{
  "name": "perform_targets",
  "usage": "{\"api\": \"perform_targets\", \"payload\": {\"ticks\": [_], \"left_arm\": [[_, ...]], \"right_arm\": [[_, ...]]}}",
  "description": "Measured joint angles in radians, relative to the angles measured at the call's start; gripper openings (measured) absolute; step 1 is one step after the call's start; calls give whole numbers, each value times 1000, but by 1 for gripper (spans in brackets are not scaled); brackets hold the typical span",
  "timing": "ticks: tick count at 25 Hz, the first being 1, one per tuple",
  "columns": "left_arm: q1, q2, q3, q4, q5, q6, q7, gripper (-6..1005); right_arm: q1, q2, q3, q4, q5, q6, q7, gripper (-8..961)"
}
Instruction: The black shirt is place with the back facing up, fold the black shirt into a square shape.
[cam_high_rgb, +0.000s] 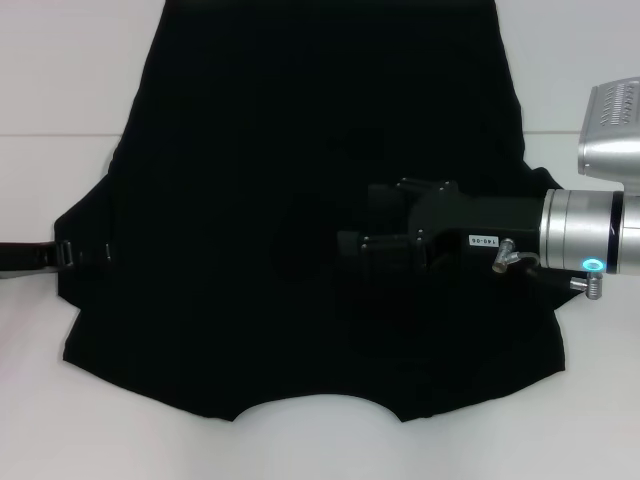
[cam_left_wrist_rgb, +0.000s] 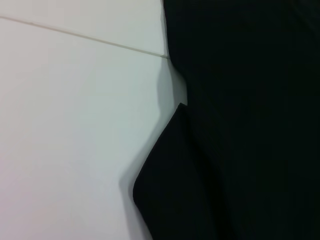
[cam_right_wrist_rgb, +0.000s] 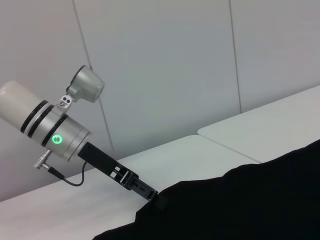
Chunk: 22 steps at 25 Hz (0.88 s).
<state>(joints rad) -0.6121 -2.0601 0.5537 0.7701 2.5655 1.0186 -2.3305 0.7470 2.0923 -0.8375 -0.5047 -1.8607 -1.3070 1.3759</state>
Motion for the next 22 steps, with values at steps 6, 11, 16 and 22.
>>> {"api": "perform_targets", "payload": {"ticks": [6, 11, 16, 22], "left_arm": [[0, 0, 17, 4, 12, -6, 5, 921], [1, -2, 23, 14, 29, -23, 19, 824], [1, -3, 23, 10, 49, -46, 27, 566], [2, -3, 23, 8, 53, -51, 29, 378]], "right_arm": [[0, 0, 0, 0, 0, 0, 0, 941], [0, 0, 1, -3, 0, 0, 0, 941], [0, 0, 1, -3, 0, 0, 0, 940], [0, 0, 0, -4, 0, -1, -1, 941]]}}
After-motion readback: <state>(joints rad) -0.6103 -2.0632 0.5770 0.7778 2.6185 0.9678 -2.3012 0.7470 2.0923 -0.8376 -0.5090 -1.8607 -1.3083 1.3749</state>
